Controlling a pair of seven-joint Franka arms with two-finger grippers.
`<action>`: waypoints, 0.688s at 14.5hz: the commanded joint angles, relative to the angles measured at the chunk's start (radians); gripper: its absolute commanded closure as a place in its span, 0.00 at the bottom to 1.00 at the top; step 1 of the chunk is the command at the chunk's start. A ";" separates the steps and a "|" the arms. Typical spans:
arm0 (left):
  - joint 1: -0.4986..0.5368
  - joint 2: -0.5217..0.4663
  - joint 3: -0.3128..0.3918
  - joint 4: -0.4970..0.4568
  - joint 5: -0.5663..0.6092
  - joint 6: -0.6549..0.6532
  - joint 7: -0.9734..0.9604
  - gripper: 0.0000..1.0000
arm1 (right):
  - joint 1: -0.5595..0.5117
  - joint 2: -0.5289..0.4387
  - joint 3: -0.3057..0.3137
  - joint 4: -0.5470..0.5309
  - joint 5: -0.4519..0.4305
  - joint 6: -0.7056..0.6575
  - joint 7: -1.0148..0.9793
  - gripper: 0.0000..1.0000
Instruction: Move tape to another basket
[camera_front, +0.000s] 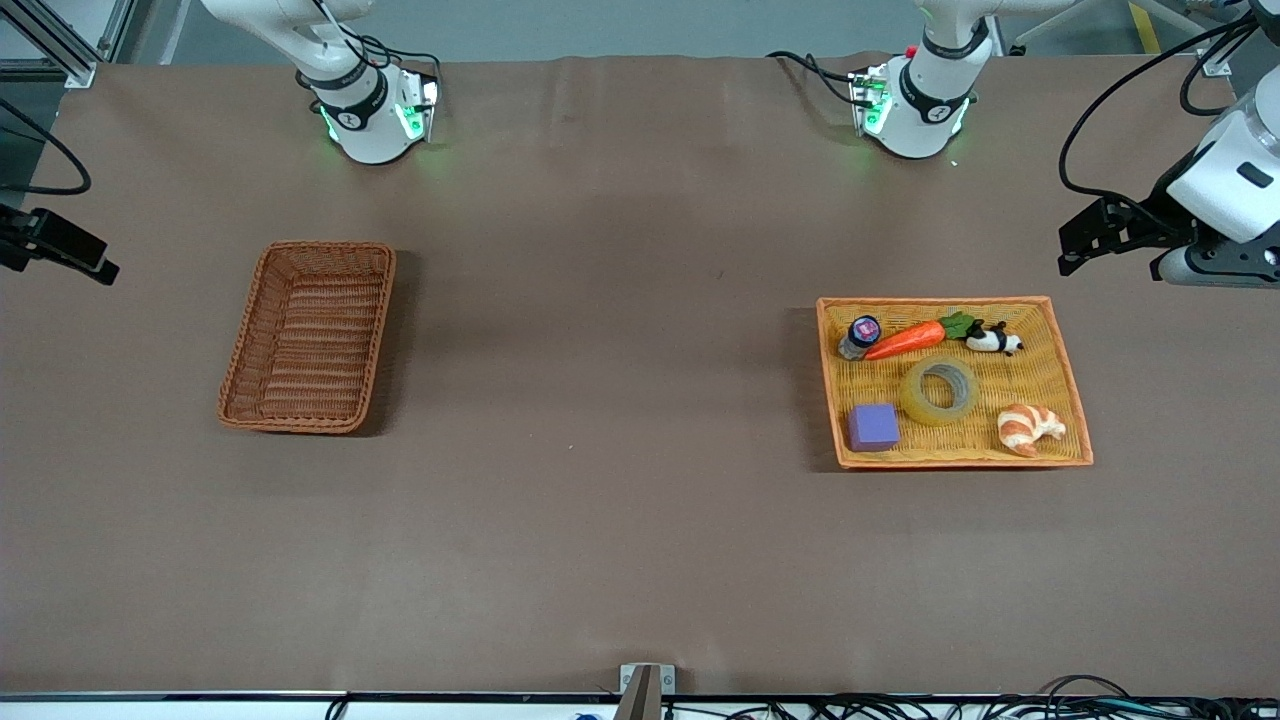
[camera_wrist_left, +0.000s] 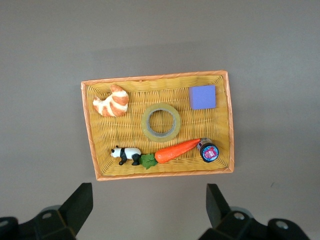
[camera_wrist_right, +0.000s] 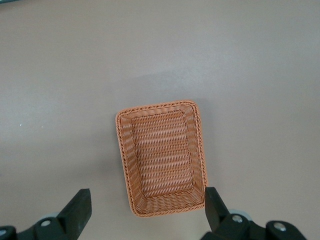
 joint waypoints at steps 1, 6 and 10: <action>-0.006 0.013 0.001 0.029 -0.001 -0.023 -0.009 0.00 | -0.008 -0.007 0.016 0.000 0.014 -0.008 -0.007 0.00; -0.004 0.019 0.004 0.029 -0.001 -0.022 -0.003 0.00 | -0.007 -0.006 0.016 0.000 0.014 -0.005 -0.007 0.00; -0.004 0.022 0.006 0.020 0.000 -0.019 0.006 0.00 | -0.008 -0.007 0.016 0.000 0.014 -0.008 -0.005 0.00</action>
